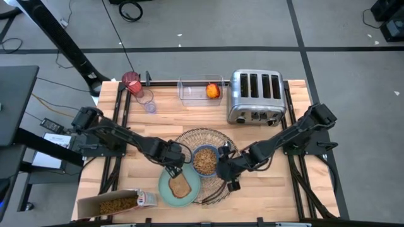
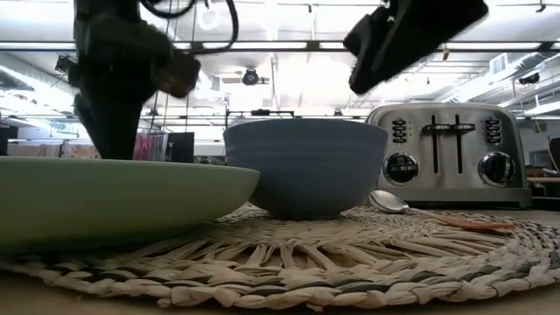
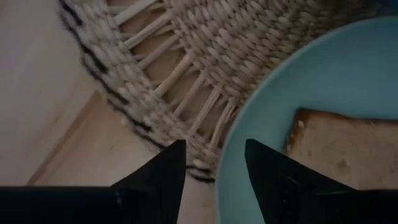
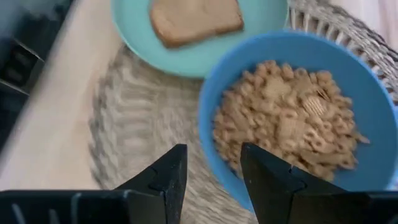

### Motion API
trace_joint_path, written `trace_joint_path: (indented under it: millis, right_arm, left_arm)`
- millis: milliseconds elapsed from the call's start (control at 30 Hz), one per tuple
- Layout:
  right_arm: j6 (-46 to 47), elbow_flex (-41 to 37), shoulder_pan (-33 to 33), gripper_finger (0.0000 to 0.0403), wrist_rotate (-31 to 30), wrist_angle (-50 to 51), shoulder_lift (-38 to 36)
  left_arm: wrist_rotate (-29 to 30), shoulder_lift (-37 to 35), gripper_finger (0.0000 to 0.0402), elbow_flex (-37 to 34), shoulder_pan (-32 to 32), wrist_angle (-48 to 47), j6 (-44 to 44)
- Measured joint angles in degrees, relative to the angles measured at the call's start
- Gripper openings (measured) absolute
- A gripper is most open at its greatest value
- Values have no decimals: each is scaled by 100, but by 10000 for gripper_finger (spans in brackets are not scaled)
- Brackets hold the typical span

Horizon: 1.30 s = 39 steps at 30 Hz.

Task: Arrange a breakfast setting
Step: Adjust the blue bowl on the brown placemat

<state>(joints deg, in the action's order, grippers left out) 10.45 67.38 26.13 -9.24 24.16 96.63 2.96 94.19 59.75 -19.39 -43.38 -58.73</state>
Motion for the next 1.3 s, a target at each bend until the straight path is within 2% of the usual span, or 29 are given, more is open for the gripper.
trace_joint_path:
  millis: [167, 467, 833, 1300]
  right_arm:
    - [-434, 1, -120, 158, 345, -207, 293]
    - [-519, -5, -162, 158, 470, -176, 714]
    - [-110, -5, -160, 158, 759, 190, 637]
    - [152, 13, -153, 158, 1070, 162, 475]
  left_arm:
    - [-3, -408, 172, 7, 72, -290, -66]
    - [214, -706, 172, 3, 128, -249, -202]
    - [229, -704, 172, 4, 128, -303, -183]
    - [243, -699, 172, 4, 135, -278, -33]
